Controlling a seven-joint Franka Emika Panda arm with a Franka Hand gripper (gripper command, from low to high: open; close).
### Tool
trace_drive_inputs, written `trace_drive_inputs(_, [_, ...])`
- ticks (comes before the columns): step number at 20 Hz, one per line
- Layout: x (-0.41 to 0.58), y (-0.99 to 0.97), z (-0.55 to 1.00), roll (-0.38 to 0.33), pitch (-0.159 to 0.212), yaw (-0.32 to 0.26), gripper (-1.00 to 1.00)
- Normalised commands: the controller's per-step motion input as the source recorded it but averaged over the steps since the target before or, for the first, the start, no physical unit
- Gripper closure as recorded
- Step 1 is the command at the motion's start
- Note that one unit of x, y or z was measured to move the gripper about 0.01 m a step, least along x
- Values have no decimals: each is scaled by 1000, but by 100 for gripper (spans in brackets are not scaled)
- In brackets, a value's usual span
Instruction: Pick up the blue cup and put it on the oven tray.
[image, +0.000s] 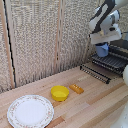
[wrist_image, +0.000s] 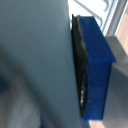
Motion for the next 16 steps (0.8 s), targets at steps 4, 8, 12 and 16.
trace_drive_inputs(4, [245, -676, 18, 0, 27, -11, 100])
trace_drive_inputs(8, [163, -726, 199, 14, 39, 0, 100])
trace_drive_inputs(12, [18, -221, 102, 10, 65, -27, -100])
trace_drive_inputs(16, [21, 4, 284, -12, 67, -20, -100])
